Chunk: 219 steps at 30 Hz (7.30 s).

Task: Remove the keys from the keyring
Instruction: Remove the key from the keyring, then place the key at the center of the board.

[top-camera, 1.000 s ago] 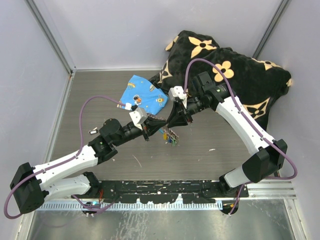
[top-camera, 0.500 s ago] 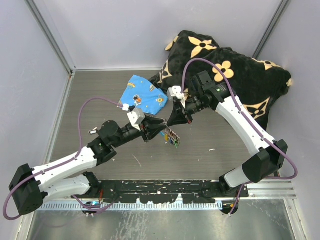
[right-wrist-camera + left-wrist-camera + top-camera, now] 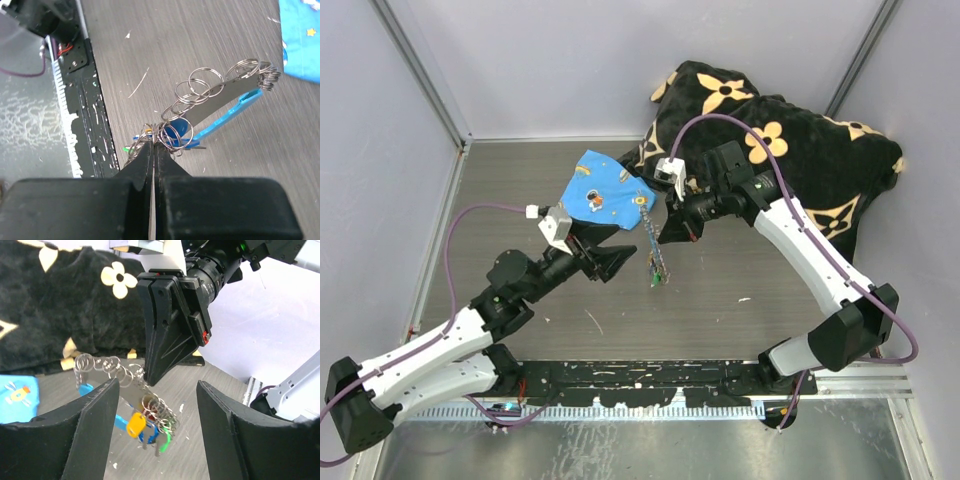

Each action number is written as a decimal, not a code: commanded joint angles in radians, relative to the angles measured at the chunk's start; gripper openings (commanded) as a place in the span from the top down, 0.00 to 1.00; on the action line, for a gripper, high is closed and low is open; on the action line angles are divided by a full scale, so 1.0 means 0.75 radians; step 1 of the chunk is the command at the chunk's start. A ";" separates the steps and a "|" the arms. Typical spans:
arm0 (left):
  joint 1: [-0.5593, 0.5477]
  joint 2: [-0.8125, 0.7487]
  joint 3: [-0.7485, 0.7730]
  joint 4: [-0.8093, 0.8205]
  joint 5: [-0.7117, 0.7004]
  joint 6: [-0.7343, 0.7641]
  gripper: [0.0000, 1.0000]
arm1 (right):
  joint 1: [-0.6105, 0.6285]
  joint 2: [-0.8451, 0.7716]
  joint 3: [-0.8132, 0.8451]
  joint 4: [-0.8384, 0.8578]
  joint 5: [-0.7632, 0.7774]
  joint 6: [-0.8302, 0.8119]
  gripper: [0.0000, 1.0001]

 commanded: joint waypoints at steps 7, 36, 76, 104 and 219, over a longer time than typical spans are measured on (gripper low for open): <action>-0.002 -0.040 0.114 -0.183 -0.074 -0.364 0.53 | 0.002 -0.057 -0.069 0.317 0.389 0.805 0.99; -0.366 0.578 0.088 0.155 -0.915 -0.446 0.40 | -0.065 0.125 -0.089 0.485 0.454 1.680 0.99; -0.173 0.922 0.372 0.084 -1.211 -0.457 0.61 | -0.064 0.194 -0.071 0.568 0.455 1.836 0.99; -0.085 0.805 0.252 0.144 -0.938 -0.399 0.81 | -0.086 0.188 -0.113 0.597 0.446 1.815 0.99; 1.225 0.224 0.008 -1.297 0.005 -0.757 1.00 | -0.171 -0.045 -0.378 0.925 -0.105 0.750 0.99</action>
